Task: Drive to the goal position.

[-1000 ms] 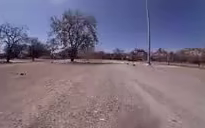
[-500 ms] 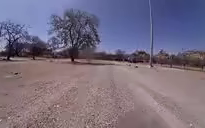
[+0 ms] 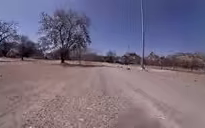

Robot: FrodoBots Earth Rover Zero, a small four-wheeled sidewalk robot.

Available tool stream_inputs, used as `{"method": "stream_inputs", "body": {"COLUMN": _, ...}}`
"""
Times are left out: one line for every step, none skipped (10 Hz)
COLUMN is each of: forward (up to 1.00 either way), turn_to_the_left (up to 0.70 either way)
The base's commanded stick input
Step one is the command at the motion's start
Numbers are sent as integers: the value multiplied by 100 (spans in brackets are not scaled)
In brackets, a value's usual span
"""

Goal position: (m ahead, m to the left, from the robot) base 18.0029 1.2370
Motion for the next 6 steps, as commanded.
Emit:
{"method": "stream_inputs", "body": {"forward": 100, "turn_to_the_left": 0}}
{"method": "stream_inputs", "body": {"forward": 100, "turn_to_the_left": 0}}
{"method": "stream_inputs", "body": {"forward": 100, "turn_to_the_left": 0}}
{"method": "stream_inputs", "body": {"forward": 100, "turn_to_the_left": 0}}
{"method": "stream_inputs", "body": {"forward": 100, "turn_to_the_left": 0}}
{"method": "stream_inputs", "body": {"forward": 100, "turn_to_the_left": 0}}
